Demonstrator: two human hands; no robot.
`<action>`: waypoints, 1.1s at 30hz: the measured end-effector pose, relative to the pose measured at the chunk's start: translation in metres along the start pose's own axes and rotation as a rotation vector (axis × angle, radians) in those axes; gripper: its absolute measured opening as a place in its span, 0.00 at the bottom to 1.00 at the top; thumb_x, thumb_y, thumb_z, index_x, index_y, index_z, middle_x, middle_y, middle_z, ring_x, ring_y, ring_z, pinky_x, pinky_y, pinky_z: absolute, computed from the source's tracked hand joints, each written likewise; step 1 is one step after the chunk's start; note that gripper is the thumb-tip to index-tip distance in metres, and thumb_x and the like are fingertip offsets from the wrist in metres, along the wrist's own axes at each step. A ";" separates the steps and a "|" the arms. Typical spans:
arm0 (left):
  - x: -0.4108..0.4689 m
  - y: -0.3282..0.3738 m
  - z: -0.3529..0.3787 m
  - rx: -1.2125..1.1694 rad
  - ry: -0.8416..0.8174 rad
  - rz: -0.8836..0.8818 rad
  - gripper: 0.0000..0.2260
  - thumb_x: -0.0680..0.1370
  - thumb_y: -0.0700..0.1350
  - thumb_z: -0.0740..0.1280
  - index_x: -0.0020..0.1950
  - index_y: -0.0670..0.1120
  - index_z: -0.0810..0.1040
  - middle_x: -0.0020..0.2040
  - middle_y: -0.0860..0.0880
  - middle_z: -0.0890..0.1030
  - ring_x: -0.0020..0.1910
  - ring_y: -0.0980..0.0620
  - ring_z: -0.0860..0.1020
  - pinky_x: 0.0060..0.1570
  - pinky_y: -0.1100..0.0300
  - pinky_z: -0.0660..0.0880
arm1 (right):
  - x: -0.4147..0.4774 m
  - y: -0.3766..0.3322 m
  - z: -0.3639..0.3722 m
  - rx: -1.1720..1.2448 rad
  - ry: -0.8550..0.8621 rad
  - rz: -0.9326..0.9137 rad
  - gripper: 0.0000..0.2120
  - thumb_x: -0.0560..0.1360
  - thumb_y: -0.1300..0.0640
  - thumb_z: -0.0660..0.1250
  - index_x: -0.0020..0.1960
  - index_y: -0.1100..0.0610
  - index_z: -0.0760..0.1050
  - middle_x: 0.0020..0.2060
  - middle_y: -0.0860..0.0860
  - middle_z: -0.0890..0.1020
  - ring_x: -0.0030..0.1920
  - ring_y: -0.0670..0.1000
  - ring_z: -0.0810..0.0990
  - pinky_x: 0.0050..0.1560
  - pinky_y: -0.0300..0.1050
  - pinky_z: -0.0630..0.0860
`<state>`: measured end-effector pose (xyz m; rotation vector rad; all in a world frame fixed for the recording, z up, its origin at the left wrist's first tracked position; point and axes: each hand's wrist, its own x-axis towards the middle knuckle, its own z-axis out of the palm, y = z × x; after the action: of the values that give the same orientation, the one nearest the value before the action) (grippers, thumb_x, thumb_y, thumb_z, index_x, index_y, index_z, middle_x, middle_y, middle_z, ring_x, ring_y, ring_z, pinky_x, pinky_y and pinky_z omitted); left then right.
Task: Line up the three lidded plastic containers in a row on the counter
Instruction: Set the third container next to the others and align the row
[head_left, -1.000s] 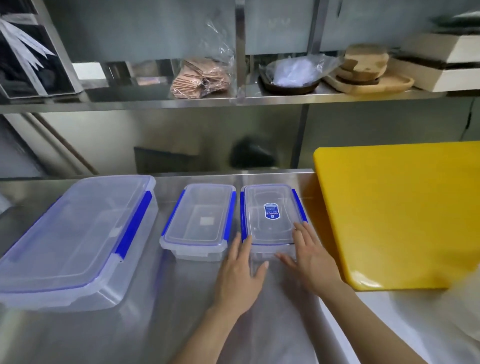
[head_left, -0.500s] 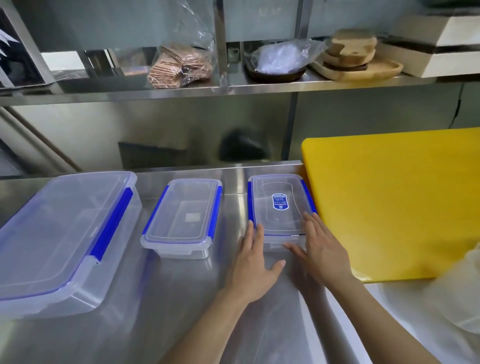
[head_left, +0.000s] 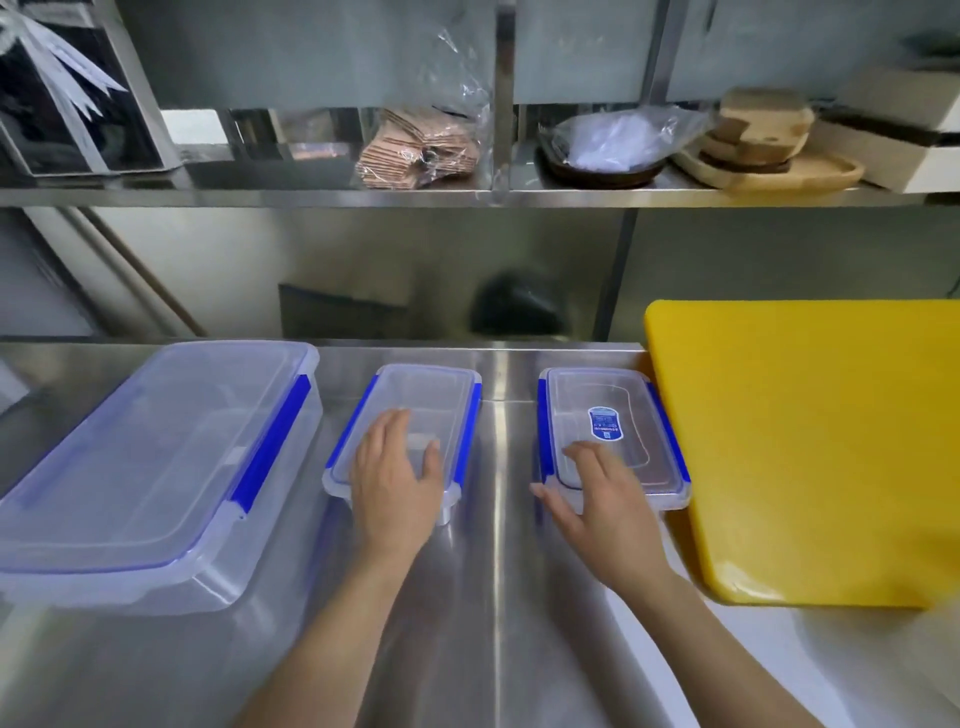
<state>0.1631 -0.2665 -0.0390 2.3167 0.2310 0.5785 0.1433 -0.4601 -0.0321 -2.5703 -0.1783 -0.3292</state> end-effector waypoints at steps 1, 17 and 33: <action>0.008 -0.012 -0.006 0.053 -0.010 -0.034 0.22 0.77 0.47 0.65 0.70 0.45 0.66 0.71 0.44 0.70 0.70 0.44 0.67 0.68 0.48 0.66 | 0.001 -0.008 0.007 0.037 -0.074 0.002 0.26 0.74 0.44 0.63 0.65 0.59 0.68 0.63 0.56 0.74 0.61 0.56 0.74 0.58 0.49 0.73; 0.014 -0.058 0.001 0.035 -0.286 -0.337 0.29 0.78 0.59 0.54 0.76 0.54 0.47 0.73 0.44 0.61 0.66 0.43 0.70 0.63 0.46 0.72 | 0.045 -0.043 0.068 -0.133 -0.414 -0.091 0.38 0.71 0.34 0.59 0.73 0.51 0.52 0.74 0.54 0.58 0.68 0.58 0.66 0.66 0.52 0.67; 0.033 -0.043 -0.105 0.080 -0.065 -0.027 0.24 0.78 0.51 0.62 0.72 0.46 0.64 0.73 0.47 0.66 0.71 0.47 0.64 0.70 0.51 0.64 | 0.025 -0.129 0.053 -0.001 -0.198 -0.159 0.28 0.76 0.42 0.58 0.70 0.56 0.61 0.73 0.54 0.62 0.71 0.54 0.62 0.69 0.48 0.62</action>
<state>0.1434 -0.1601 0.0091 2.4011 0.2583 0.4874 0.1530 -0.3217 -0.0052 -2.5937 -0.4558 -0.1320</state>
